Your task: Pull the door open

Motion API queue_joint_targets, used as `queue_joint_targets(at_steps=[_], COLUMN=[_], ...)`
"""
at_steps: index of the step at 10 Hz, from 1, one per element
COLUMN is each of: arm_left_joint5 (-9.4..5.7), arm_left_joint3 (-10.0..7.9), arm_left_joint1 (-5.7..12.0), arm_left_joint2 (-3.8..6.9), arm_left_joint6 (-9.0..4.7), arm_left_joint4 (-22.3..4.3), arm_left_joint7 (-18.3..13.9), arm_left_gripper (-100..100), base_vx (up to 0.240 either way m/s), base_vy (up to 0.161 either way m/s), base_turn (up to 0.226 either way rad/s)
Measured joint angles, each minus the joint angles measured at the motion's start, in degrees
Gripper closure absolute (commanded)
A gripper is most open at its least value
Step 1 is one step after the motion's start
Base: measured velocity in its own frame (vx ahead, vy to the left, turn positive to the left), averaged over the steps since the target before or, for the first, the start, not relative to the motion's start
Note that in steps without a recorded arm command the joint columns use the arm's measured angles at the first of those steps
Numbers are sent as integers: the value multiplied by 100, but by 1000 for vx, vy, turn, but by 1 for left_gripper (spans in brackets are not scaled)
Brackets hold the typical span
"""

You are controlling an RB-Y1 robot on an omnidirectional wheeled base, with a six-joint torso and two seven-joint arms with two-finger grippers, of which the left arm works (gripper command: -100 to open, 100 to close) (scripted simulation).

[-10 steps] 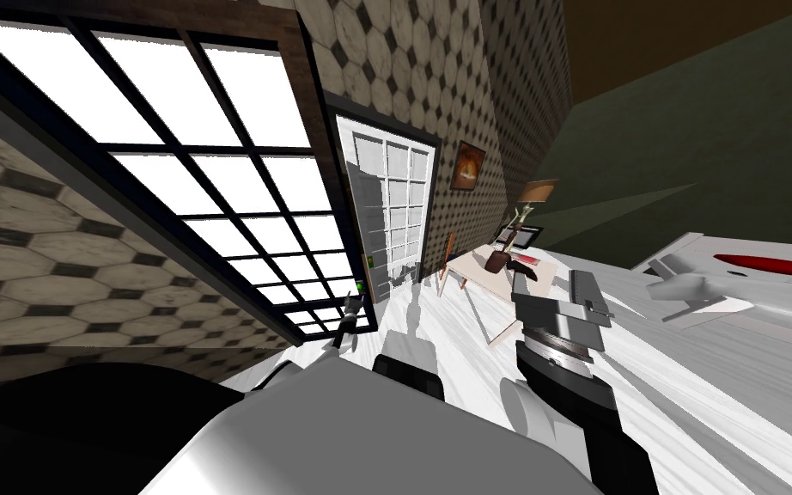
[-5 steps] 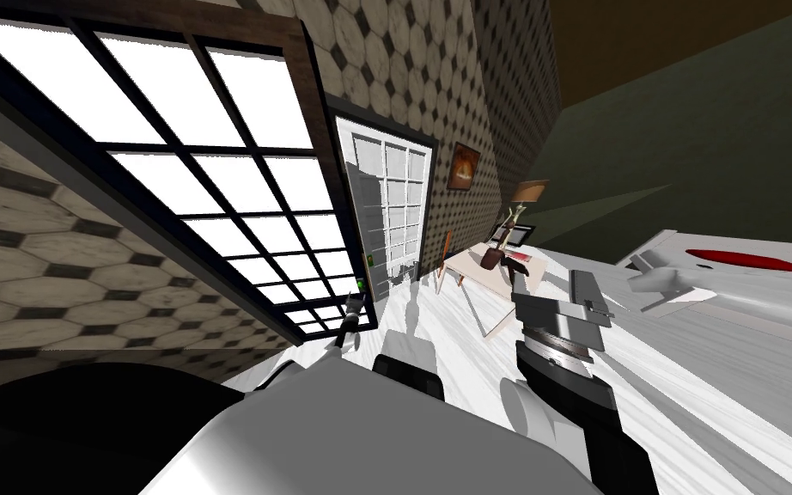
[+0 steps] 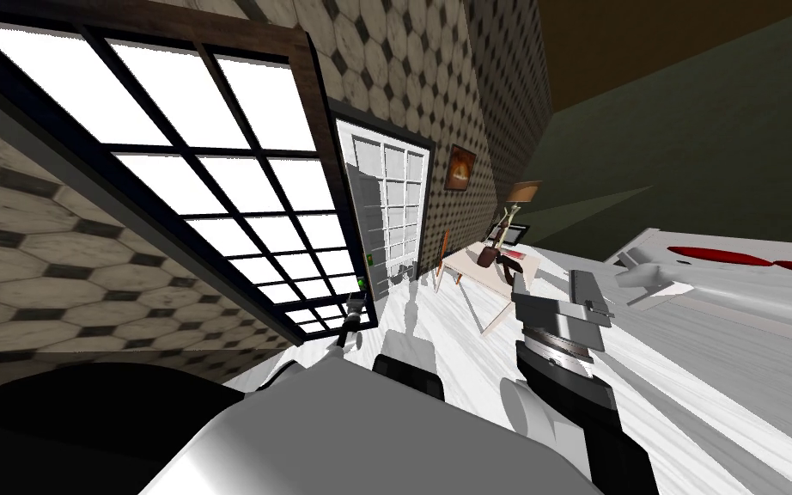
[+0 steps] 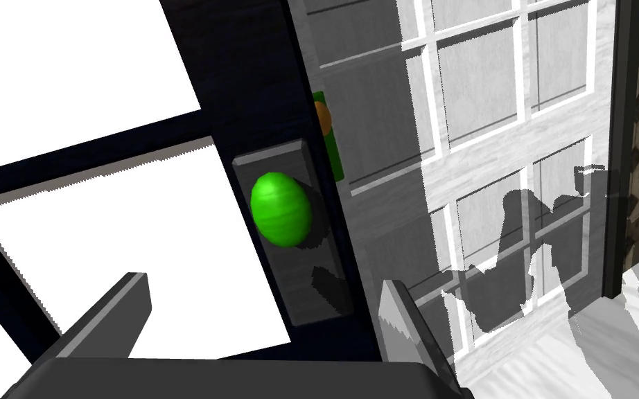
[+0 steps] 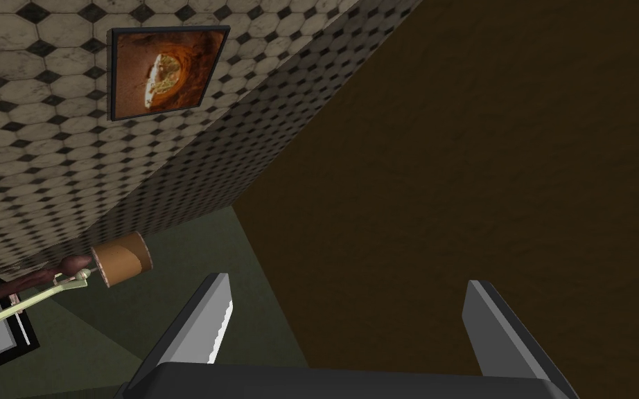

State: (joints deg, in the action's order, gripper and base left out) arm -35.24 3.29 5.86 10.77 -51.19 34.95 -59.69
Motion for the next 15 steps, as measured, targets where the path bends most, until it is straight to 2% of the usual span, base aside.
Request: queue_joint_targets(at_steps=[8,11,12,13,14,15], arm_left_joint5=[-354,-425,-429,-446,-454,-473], arm_left_joint3=[101,120,127,114,115,102], arm_left_joint1=[45,49,24,-73,-90,-216], arm_left_joint2=[-110,-133,-20,63,150,253], arm_left_joint6=[35,46,6,25,2,13], arm_left_joint4=[54,78,-17,75,5,103], arm_left_joint7=[-1115,-1348,-1471,-1552,-1657,-1745], arm_left_gripper=[-100,-100,-100,-100,-100,-100], base_vx=[-46,30,232,221,214,169], base_vy=[11,0,-1,1,2,26], base_turn=[-30,-41,-85,-66,-101,-59])
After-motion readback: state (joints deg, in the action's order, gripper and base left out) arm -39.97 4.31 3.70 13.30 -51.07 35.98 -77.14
